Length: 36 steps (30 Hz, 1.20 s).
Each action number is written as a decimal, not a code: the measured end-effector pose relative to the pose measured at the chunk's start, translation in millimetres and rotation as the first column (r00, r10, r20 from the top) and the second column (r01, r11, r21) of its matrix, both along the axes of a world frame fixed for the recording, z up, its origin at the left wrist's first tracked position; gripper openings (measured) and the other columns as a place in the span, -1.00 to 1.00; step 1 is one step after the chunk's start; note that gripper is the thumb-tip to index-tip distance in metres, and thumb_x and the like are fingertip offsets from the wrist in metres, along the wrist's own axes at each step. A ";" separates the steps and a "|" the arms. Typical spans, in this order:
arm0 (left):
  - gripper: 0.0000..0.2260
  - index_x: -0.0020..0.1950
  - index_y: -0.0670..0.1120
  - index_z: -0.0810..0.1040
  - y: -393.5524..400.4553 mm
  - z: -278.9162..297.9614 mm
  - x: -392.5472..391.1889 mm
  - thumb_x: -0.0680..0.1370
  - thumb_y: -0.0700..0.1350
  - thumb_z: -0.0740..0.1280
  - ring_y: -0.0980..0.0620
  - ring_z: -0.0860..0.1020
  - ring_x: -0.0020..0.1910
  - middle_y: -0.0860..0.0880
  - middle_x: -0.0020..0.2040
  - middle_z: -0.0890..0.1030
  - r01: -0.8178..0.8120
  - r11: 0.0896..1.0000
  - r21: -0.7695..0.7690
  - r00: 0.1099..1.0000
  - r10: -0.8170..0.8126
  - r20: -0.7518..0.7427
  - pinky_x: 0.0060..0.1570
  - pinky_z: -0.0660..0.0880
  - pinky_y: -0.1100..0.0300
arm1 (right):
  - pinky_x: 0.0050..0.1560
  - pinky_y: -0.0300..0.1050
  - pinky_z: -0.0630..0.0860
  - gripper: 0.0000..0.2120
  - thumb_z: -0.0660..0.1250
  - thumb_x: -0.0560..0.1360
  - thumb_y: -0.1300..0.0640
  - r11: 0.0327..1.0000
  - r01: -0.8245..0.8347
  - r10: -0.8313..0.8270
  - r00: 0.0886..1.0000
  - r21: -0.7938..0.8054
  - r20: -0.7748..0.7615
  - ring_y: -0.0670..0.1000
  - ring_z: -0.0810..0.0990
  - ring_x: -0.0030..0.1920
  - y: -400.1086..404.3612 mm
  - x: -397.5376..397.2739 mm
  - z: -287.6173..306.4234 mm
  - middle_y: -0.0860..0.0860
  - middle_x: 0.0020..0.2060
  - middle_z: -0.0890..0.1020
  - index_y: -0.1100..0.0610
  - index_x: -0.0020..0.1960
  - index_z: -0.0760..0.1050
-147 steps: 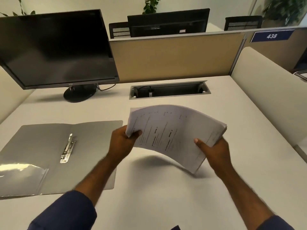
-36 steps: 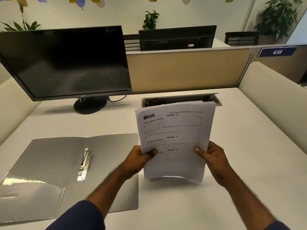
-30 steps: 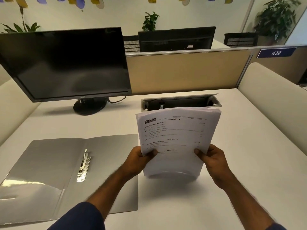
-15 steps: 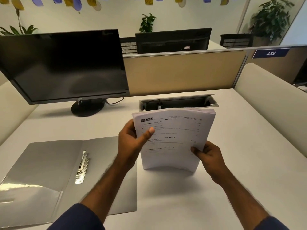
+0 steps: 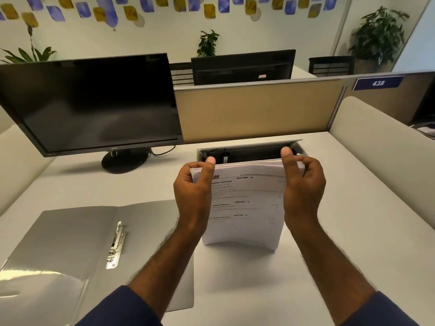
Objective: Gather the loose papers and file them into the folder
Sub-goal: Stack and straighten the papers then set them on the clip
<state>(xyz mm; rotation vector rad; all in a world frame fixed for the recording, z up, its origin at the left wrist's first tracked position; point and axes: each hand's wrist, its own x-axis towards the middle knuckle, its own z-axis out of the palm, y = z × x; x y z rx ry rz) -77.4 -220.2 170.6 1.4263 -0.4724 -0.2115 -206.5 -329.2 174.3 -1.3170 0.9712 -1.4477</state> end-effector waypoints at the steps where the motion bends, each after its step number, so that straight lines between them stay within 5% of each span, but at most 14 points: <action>1: -0.75 -0.09 0.06 0.53 -0.3 0.0 -0.7 0.51 0.23 0.31 0.00 0.62 -0.19 0.03 -0.20 0.64 -0.006 1.000 0.004 1.000 0.006 0.003 -0.46 0.46 0.44 | -0.36 -0.48 0.44 -0.54 0.40 0.40 -0.25 0.999 0.046 -0.046 0.999 0.013 -0.001 -0.13 0.55 -0.24 -0.7 3.0 0.4 -0.08 -0.20 0.57 0.12 0.00 0.49; 11: -0.85 -0.08 0.05 0.52 -3.1 0.0 -2.5 0.58 0.10 0.28 -0.03 0.63 -0.13 0.03 -0.20 0.64 0.005 1.000 0.029 1.000 -0.006 0.016 -0.33 0.52 0.30 | -0.34 -0.38 0.43 -0.83 0.37 0.51 0.05 0.994 0.099 -0.095 0.992 0.043 -0.079 -0.06 0.56 -0.21 -2.4 8.1 -4.0 -0.18 -0.19 0.51 0.02 0.04 0.42; 20: -0.75 -0.07 0.11 0.50 -0.8 5.6 0.4 0.50 0.27 0.28 0.04 0.62 -0.17 0.10 -0.22 0.64 0.085 0.995 0.058 0.996 -0.086 -0.001 -0.38 0.47 0.36 | -0.32 -0.35 0.44 -0.88 0.32 0.54 0.03 0.997 0.055 -0.051 0.996 0.050 -0.077 -0.06 0.56 -0.19 -3.3 6.2 -4.5 -0.16 -0.18 0.53 0.01 0.04 0.43; 23: -0.63 -0.02 0.13 0.50 4.2 6.4 4.4 0.34 0.33 0.42 0.07 0.63 -0.16 0.13 -0.17 0.64 0.188 0.981 0.052 0.981 -0.190 0.031 -0.39 0.52 0.39 | -0.32 -0.35 0.45 -0.84 0.32 0.54 -0.05 0.999 0.036 -0.034 0.998 0.036 -0.062 -0.05 0.56 -0.18 -3.1 3.2 -4.2 -0.09 -0.16 0.55 0.01 0.01 0.44; 29: -0.84 -0.05 0.12 0.50 5.8 -0.7 15.5 0.49 -0.02 0.47 0.03 0.64 -0.13 0.11 -0.14 0.65 0.204 0.973 0.110 0.977 -0.210 0.047 -0.34 0.57 0.34 | -0.40 -0.46 0.46 -0.62 0.35 0.48 -0.17 0.995 -0.102 0.102 0.995 0.002 0.000 -0.05 0.57 -0.15 -1.2 -6.5 -5.8 0.00 -0.09 0.58 0.10 0.11 0.45; 36: -0.86 -0.07 0.05 0.52 8.2 -2.4 23.5 0.48 -0.04 0.46 0.08 0.66 -0.20 0.08 -0.18 0.67 0.247 0.966 0.078 0.969 -0.248 0.010 -0.31 0.58 0.31 | -0.19 -0.25 0.61 -0.37 0.49 0.35 -0.07 0.851 -0.517 0.523 0.850 0.086 -0.059 -0.11 0.67 -0.02 -21.2 -38.1 -40.6 -0.04 0.06 0.64 0.06 0.33 0.37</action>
